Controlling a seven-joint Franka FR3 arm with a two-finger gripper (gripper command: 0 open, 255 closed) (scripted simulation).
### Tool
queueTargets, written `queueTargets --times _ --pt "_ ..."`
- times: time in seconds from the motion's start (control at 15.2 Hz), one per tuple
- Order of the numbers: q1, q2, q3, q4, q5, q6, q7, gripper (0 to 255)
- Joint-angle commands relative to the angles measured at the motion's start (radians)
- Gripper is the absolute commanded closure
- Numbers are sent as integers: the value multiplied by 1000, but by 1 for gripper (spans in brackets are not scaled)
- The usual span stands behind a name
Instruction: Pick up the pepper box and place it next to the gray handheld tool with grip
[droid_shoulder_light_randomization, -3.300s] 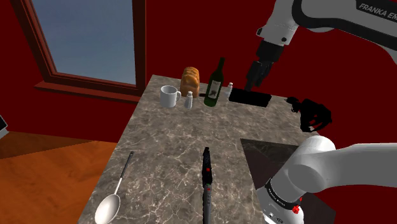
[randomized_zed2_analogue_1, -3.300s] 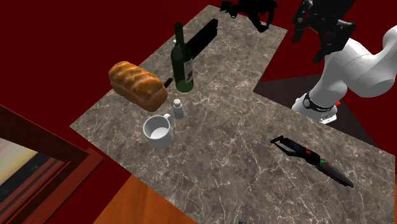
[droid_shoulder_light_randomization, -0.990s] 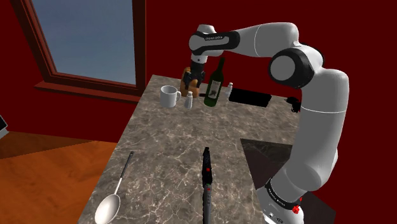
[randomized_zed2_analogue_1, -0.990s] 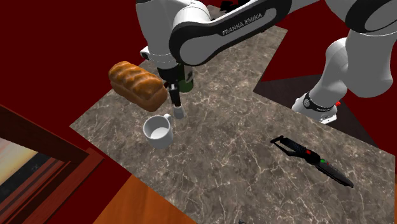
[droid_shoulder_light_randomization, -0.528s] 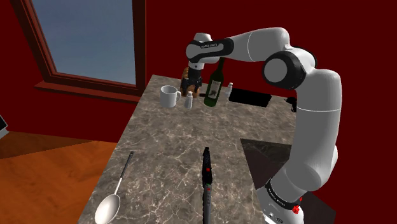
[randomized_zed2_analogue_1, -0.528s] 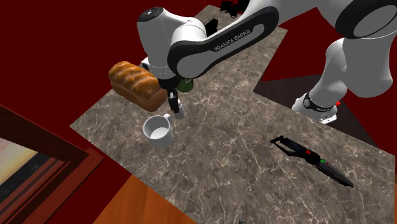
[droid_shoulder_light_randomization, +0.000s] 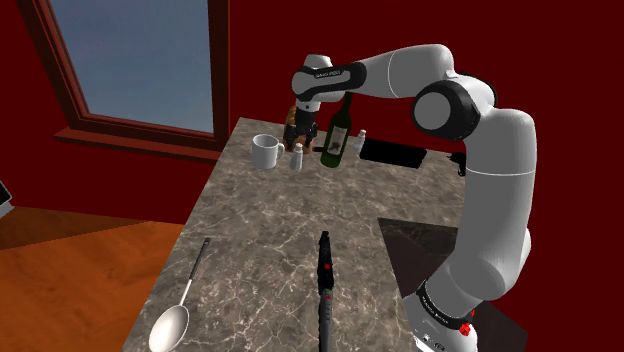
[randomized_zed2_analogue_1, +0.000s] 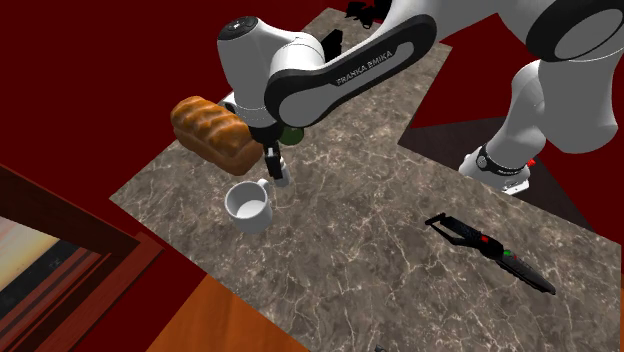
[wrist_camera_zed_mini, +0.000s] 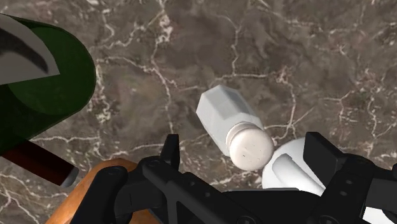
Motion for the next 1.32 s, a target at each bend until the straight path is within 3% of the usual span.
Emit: queueTargets --times 0.0,0.07,0.66,1.25 --pt "0 0 0 0 0 0 0 0" --pt "0 0 0 0 0 0 0 255" --pt "0 0 0 0 0 0 0 255" --pt "-1 -34 -2 70 -6 -103 11 255"
